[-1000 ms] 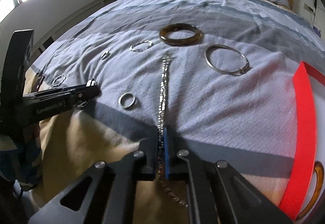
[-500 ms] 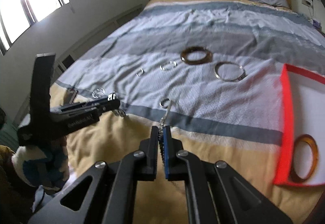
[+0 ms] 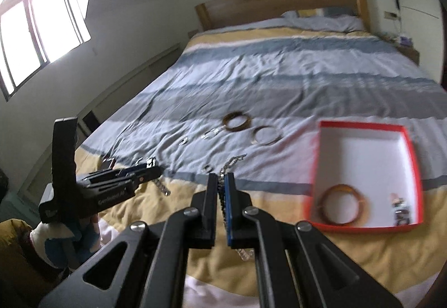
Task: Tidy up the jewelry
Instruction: 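Carry silver watch with left tool while right tool carries chain into box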
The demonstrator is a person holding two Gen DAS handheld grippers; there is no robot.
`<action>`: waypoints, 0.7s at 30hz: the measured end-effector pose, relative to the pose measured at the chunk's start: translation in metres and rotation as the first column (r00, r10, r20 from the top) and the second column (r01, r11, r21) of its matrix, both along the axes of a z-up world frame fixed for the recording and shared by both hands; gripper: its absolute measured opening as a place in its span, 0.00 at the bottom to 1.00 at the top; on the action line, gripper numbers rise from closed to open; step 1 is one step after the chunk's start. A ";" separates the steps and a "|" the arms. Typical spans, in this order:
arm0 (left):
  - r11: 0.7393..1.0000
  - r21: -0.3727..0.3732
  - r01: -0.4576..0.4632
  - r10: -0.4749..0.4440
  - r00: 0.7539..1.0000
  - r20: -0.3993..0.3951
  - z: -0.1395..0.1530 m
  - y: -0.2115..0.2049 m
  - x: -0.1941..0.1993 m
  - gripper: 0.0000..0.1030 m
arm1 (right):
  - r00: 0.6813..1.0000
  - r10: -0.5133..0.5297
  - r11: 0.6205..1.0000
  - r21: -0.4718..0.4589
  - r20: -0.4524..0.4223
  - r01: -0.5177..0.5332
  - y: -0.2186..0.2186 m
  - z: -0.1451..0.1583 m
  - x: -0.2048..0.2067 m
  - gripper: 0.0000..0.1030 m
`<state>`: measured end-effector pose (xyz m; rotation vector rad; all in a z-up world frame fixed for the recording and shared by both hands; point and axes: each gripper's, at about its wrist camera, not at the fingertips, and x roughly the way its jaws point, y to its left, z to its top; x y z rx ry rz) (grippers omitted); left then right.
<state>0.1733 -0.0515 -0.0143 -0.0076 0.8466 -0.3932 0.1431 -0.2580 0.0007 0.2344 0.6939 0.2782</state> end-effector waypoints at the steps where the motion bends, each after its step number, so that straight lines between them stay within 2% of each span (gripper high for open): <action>1: 1.000 -0.003 0.011 -0.011 1.000 0.002 0.002 -0.007 0.000 0.23 | 1.000 -0.017 1.000 -0.001 0.005 0.017 -0.010 0.004 -0.002 0.04; 7: 0.992 -0.018 0.121 -0.121 0.992 0.023 0.016 -0.079 0.009 0.23 | 0.994 -0.107 0.994 -0.020 0.034 0.107 -0.073 0.023 -0.003 0.04; 11: 0.981 -0.030 0.190 -0.190 0.982 0.025 0.018 -0.129 0.025 0.23 | 0.988 -0.148 0.988 -0.038 0.033 0.149 -0.111 0.021 0.012 0.04; 17: 0.963 -0.011 0.269 -0.270 0.963 -0.008 -0.004 -0.199 0.054 0.23 | 0.981 -0.191 0.981 -0.035 -0.016 0.191 -0.160 -0.018 0.046 0.04; 21: 0.953 0.022 0.303 -0.301 0.952 -0.060 -0.036 -0.240 0.074 0.23 | 0.973 -0.223 0.975 -0.035 -0.066 0.221 -0.186 -0.053 0.066 0.04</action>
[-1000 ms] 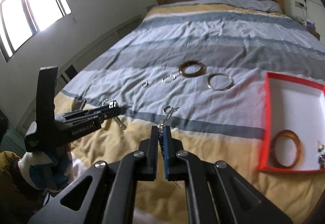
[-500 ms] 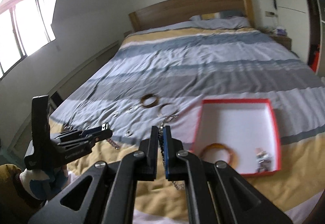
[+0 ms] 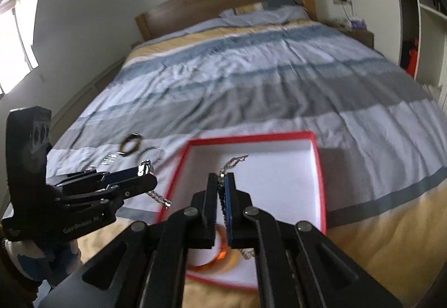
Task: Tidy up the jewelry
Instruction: 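Carry silver watch with left tool while right tool carries chain into box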
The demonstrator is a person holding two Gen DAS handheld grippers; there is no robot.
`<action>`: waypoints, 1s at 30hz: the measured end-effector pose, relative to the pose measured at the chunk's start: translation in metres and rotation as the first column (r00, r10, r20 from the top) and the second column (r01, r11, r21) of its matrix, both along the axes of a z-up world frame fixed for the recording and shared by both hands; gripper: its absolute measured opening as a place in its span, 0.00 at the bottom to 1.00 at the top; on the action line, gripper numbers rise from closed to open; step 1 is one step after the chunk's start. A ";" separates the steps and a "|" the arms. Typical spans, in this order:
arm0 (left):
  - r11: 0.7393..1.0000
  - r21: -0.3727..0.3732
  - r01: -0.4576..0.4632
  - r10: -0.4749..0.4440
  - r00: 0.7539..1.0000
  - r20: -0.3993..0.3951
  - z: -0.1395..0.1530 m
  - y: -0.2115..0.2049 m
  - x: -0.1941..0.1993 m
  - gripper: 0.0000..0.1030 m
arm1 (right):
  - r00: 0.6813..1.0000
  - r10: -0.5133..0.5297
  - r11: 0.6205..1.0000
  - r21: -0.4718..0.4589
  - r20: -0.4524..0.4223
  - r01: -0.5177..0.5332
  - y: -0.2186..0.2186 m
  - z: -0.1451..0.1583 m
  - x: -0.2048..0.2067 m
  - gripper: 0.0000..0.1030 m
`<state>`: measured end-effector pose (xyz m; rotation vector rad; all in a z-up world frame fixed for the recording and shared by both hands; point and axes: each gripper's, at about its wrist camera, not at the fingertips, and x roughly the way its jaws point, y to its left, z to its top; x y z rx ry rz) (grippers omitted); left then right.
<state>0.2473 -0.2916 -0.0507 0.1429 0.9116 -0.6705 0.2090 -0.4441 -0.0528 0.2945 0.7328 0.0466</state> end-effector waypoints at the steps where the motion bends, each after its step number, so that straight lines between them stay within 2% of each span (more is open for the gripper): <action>1: 1.000 0.010 0.004 -0.004 1.000 -0.010 -0.008 -0.008 0.003 0.23 | 1.000 -0.011 1.000 0.000 -0.015 0.011 -0.006 -0.009 0.005 0.04; 6: 0.998 0.058 0.018 -0.016 0.999 -0.041 -0.042 -0.037 0.018 0.23 | 0.997 -0.038 0.999 -0.002 -0.068 0.038 -0.023 -0.037 0.024 0.04; 12: 0.996 0.089 0.011 -0.006 0.999 -0.053 -0.061 -0.043 0.025 0.23 | 0.992 -0.059 0.998 -0.012 -0.109 0.058 -0.033 -0.056 0.029 0.05; 17: 0.994 0.107 0.016 -0.012 0.999 -0.040 -0.066 -0.045 0.023 0.23 | 0.985 -0.070 0.997 -0.022 -0.159 0.067 -0.038 -0.070 0.027 0.07; 24: 0.992 0.125 0.010 -0.007 1.000 -0.020 -0.067 -0.046 0.020 0.25 | 0.981 -0.080 0.996 -0.037 -0.175 0.075 -0.039 -0.073 0.023 0.07; 26: 0.993 0.120 0.015 -0.012 1.000 -0.024 -0.066 -0.045 0.020 0.29 | 0.980 -0.083 0.996 -0.035 -0.179 0.078 -0.039 -0.073 0.021 0.11; 27: 0.993 0.119 0.017 -0.014 1.000 -0.022 -0.065 -0.045 0.019 0.31 | 0.980 -0.087 0.996 -0.041 -0.180 0.081 -0.039 -0.073 0.020 0.17; 30: 0.992 0.124 0.015 -0.014 1.000 -0.009 -0.061 -0.046 0.014 0.39 | 0.980 -0.096 0.995 -0.051 -0.173 0.088 -0.037 -0.068 0.014 0.26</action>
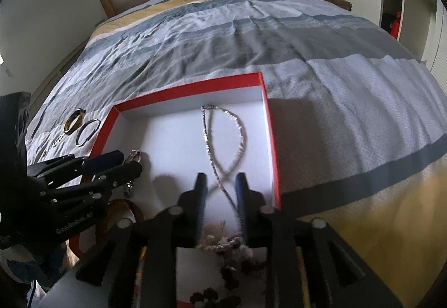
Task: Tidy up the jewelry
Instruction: 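Carry silver watch with left tool while right tool carries chain into box, then open both tools and withdraw them from the red box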
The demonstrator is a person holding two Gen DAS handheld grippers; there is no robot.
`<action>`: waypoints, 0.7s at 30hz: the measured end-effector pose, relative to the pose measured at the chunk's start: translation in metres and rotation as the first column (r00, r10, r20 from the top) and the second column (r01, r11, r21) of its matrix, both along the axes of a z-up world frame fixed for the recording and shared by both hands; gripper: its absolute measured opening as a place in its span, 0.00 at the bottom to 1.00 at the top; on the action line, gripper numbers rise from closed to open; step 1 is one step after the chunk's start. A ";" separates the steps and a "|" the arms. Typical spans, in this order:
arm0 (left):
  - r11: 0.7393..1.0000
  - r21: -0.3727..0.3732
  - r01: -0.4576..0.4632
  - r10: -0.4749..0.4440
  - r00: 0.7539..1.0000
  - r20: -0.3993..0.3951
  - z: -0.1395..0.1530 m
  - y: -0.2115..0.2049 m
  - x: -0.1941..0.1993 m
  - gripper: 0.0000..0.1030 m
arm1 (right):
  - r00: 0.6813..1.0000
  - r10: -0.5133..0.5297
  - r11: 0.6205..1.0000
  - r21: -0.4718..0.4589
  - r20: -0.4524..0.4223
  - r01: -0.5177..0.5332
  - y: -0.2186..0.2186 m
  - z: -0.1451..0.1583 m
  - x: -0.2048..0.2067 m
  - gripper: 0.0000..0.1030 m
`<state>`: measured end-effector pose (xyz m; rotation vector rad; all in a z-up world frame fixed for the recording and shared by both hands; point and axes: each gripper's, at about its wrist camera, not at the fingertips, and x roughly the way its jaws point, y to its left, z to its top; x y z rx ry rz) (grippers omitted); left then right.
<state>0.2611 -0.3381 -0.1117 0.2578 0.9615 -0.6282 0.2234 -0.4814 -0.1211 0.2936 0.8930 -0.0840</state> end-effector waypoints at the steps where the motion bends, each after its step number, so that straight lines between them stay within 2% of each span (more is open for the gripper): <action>1: 1.000 0.000 0.000 0.000 1.000 0.000 0.001 0.000 -0.002 0.39 | 1.000 -0.002 1.000 -0.002 0.001 0.002 0.000 0.002 -0.001 0.27; 7: 1.000 -0.017 -0.023 0.023 0.999 0.023 0.027 0.017 -0.018 0.40 | 0.999 -0.024 1.000 -0.011 0.035 0.024 0.000 0.024 -0.021 0.27; 12: 0.996 -0.027 -0.081 0.083 0.992 0.094 0.069 0.043 -0.048 0.53 | 0.995 -0.038 0.999 -0.019 0.090 0.040 0.012 0.059 -0.050 0.27; 15: 0.994 -0.021 -0.110 0.112 0.983 0.143 0.095 0.058 -0.069 0.55 | 0.991 -0.044 0.999 -0.020 0.123 0.047 0.025 0.082 -0.067 0.27; 18: 0.990 -0.034 -0.138 0.142 0.972 0.187 0.119 0.076 -0.093 0.62 | 0.987 -0.034 0.999 -0.029 0.154 0.039 0.040 0.103 -0.083 0.27; 21: 0.988 -0.044 -0.150 0.156 0.963 0.219 0.137 0.093 -0.114 0.63 | 0.982 -0.017 0.999 -0.031 0.190 0.024 0.061 0.125 -0.103 0.28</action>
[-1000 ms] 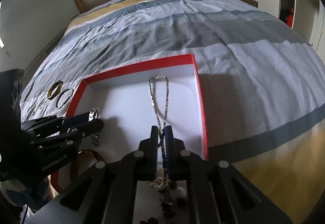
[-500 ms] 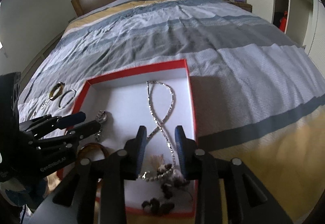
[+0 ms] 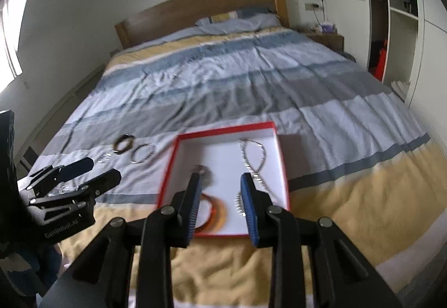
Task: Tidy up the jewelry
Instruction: 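Open both tools and withdraw them from the red box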
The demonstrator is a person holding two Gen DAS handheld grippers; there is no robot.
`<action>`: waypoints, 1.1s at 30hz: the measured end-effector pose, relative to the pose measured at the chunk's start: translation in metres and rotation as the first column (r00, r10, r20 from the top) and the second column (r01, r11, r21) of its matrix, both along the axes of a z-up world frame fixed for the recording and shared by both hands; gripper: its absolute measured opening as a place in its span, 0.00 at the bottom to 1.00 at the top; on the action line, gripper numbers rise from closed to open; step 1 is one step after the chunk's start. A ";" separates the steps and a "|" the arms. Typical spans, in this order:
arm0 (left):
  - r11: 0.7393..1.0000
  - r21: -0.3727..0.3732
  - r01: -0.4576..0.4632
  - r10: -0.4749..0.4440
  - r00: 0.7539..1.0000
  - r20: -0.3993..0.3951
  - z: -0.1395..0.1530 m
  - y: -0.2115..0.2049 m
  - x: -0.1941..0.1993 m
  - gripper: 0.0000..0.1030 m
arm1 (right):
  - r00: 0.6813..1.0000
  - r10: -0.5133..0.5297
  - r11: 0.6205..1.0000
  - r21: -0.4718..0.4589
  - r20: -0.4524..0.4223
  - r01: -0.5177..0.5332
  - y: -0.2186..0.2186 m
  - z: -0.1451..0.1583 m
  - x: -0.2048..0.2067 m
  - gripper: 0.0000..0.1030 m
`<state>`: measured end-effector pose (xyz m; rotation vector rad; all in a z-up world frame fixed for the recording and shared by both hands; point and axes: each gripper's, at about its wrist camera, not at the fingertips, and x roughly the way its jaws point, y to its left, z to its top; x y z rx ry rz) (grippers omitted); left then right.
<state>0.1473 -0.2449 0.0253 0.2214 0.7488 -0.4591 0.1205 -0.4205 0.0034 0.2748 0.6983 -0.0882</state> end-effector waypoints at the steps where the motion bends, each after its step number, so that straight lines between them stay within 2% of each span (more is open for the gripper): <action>1: 1.000 -0.005 -0.002 0.002 1.000 0.010 0.005 0.005 -0.007 0.64 | 1.000 0.004 1.000 -0.001 0.010 -0.004 0.006 0.006 -0.006 0.29; 4: 1.000 -0.016 -0.014 0.014 0.999 0.038 0.020 0.024 -0.030 0.64 | 0.999 0.016 1.000 -0.006 0.039 -0.016 0.024 0.021 -0.024 0.34; 12: 0.997 -0.048 -0.061 0.066 0.994 0.092 0.047 0.075 -0.076 0.64 | 0.994 0.052 0.999 -0.022 0.098 -0.050 0.072 0.053 -0.066 0.35; 20: 0.991 -0.069 -0.119 0.129 0.979 0.158 0.070 0.122 -0.115 0.68 | 0.987 0.096 0.995 -0.039 0.132 -0.092 0.111 0.071 -0.095 0.35; 26: 0.983 -0.082 -0.162 0.174 0.967 0.188 0.079 0.151 -0.132 0.70 | 0.981 0.129 0.991 -0.057 0.145 -0.122 0.138 0.081 -0.109 0.35; 33: 0.973 -0.106 -0.206 0.223 0.957 0.185 0.076 0.186 -0.132 0.75 | 0.979 0.144 0.988 -0.075 0.144 -0.135 0.163 0.085 -0.110 0.36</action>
